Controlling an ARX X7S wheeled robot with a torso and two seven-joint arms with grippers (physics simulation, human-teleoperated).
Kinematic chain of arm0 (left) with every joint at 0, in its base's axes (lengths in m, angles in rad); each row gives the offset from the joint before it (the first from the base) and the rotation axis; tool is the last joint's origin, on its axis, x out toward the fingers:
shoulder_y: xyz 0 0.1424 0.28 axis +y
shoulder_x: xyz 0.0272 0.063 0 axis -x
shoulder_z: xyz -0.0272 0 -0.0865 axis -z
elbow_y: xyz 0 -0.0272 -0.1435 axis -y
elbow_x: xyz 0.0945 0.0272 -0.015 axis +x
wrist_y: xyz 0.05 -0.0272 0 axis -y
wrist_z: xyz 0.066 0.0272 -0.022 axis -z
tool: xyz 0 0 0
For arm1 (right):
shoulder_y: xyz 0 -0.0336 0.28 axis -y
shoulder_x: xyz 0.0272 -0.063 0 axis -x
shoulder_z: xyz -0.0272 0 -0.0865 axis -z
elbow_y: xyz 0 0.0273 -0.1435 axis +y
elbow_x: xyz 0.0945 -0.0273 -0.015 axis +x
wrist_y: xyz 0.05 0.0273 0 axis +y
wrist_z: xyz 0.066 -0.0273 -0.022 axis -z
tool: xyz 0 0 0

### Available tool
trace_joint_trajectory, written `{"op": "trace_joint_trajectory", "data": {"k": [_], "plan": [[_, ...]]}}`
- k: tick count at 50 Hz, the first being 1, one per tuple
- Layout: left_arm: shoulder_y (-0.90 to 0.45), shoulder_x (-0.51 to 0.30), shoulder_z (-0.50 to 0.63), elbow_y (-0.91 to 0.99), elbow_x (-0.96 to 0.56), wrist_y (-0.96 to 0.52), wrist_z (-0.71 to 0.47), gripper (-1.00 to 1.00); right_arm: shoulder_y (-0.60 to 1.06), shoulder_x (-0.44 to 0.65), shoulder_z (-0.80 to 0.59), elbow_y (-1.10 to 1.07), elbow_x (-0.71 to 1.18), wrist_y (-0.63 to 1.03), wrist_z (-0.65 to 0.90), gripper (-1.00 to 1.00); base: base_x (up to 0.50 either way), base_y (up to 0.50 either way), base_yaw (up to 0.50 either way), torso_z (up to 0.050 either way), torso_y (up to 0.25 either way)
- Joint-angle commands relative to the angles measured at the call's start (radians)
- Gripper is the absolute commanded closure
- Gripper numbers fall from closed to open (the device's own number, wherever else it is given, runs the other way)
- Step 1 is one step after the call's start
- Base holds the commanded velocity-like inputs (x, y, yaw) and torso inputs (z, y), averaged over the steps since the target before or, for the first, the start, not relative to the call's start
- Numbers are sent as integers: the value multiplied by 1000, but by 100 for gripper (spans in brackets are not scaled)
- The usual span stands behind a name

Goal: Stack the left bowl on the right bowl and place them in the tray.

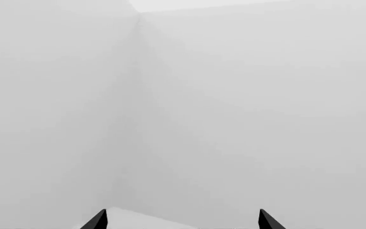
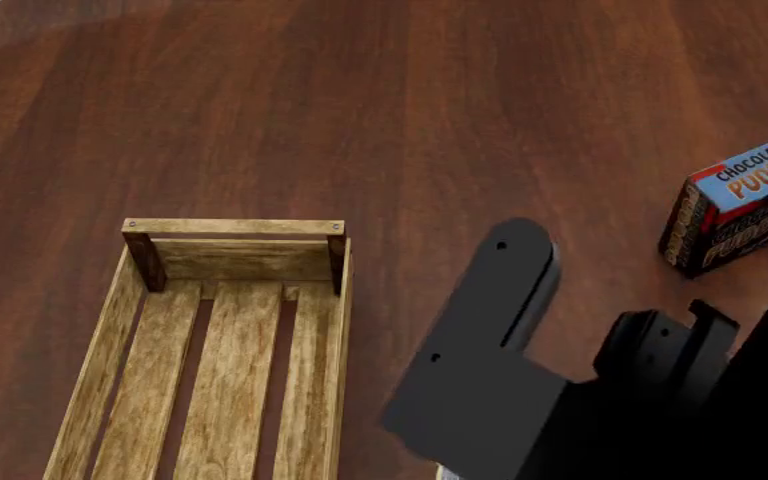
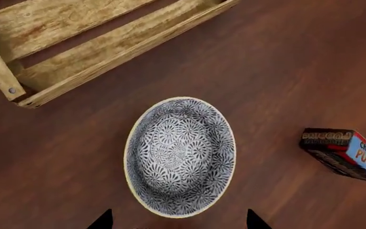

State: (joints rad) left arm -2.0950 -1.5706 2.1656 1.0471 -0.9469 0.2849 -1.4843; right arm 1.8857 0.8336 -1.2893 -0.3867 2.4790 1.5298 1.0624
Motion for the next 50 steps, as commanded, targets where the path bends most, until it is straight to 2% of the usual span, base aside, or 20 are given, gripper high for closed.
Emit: {"op": "trace_joint_trajectory", "data": {"k": [1, 15, 29, 50], "plan": [[19, 0, 3, 0, 20, 13, -8, -100, -37, -66, -27, 35, -255, 36, -280, -100, 0, 0, 0, 0, 0], [53, 0, 21, 0, 56, 38, -20, -100, -131, -163, -51, 43, -623, 21, -610, -100, 0, 0, 0, 0, 0], [76, 0, 28, 0, 79, 51, -34, -100, -191, -225, -127, 43, -922, -34, -859, -100, 0, 0, 0, 0, 0], [103, 0, 33, 0, 109, 70, -49, -100, -249, -279, -252, 95, -1132, -125, -992, -100, 0, 0, 0, 0, 0]]}}
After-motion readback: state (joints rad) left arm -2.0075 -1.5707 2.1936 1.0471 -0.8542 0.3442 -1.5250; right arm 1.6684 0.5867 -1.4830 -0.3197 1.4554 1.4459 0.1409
